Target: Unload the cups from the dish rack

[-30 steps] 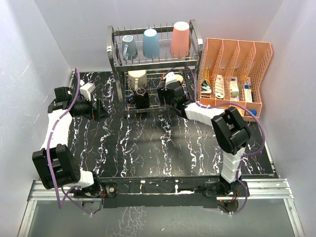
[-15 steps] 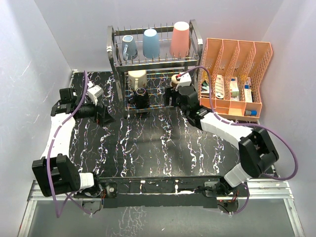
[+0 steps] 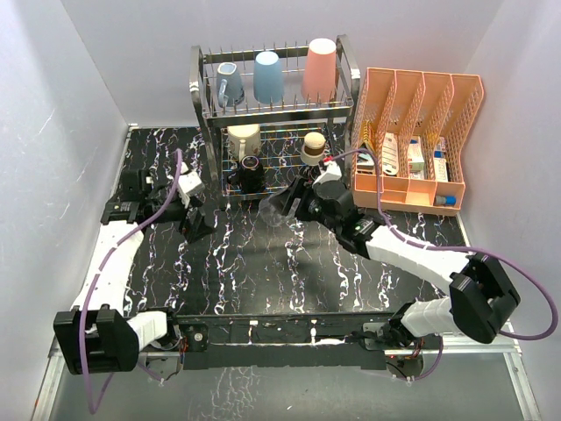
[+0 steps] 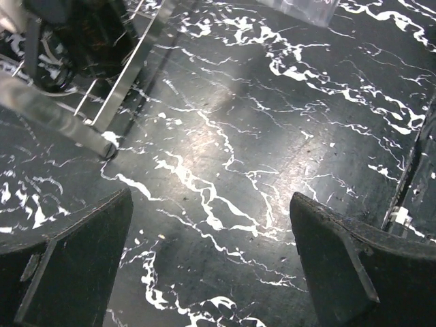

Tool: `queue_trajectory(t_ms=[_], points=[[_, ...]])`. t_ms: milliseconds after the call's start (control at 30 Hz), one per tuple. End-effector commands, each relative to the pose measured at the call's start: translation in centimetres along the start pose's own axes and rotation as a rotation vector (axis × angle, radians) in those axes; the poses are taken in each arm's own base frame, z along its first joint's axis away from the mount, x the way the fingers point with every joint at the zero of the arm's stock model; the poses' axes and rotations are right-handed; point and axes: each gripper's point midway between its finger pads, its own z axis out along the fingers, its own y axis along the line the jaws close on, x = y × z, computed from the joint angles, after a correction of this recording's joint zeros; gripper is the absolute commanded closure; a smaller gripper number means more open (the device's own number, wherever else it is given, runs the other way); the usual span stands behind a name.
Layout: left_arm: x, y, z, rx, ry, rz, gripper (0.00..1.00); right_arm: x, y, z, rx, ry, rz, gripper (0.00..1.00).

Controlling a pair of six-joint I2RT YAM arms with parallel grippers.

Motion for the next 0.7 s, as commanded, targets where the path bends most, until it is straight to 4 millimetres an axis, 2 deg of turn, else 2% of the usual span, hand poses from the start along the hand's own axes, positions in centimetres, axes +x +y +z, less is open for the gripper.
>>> queue_trajectory(t_ms=[0,67,200,433,667], points=[[-1.9,-2.4,0.2,0.079,-0.108,0.17,0.03,0.4,5.6,-1.5,-0.22,0.055,0.314,0.89],[-2.3,-3.4,0.2,0.107,-0.133,0.211,0.03,0.8,7.1,-1.9,-0.292,0.098,0.423,0.89],[-3.2,-4.6,-0.1,0.135,-0.172,0.285,0.03,1.3,9.7,-2.7,-0.394,0.166,0.531,0.89],[-5.0,-5.1,0.0,0.112,-0.265,0.343,0.05,2.6,12.9,-3.4,-0.499,0.271,0.69,0.89],[-5.8,-6.1,0.0,0.135,-0.287,0.356,0.23,4.3,15.3,-3.5,-0.575,0.381,0.8,0.89]])
